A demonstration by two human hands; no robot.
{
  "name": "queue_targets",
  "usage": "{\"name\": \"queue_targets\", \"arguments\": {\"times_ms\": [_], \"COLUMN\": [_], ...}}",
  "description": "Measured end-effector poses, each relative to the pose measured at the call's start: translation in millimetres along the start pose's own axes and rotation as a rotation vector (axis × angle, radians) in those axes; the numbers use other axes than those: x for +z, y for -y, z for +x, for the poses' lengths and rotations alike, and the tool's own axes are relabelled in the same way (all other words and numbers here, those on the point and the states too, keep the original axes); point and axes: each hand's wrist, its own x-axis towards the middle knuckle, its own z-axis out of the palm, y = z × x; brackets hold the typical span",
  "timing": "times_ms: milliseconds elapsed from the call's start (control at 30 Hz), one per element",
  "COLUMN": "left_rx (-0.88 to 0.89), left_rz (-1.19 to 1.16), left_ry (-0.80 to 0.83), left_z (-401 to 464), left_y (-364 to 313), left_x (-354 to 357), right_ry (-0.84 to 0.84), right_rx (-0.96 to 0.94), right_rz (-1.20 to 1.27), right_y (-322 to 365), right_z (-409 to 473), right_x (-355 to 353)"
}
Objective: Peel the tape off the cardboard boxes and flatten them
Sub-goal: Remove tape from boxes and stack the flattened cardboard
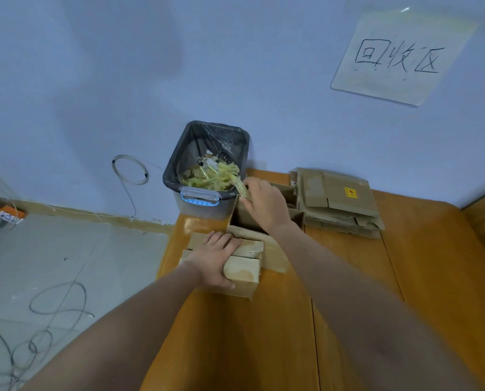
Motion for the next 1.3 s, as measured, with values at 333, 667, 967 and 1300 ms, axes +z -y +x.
{"name": "queue_targets", "arguments": {"times_ms": [333,667,967,1300], "left_rx": [0.097,0.121,0.126,0.122], "left_rz": [-0.018,-0.085,-0.096,-0.093], "left_ry": [-0.046,-0.054,-0.022,-0.058], "left_z": [34.6,42.6,36.4,34.0], "left_y": [31.7,52.4,49.7,48.7], "left_x": [14.1,27.1,34.5,35.1], "right_ry": [0.127,0.214,0.326,0.688], "right_rx": [-0.039,-0.145,-0.154,-0.134], "right_rz": [-0.058,-0.186,-0.347,-0.263], "right_y": [-10.8,15.6,17.9,19.1], "right_z": [96.7,163.3,167.1,167.4], "right_x": [47.6,108.9,139.7,112.2]}}
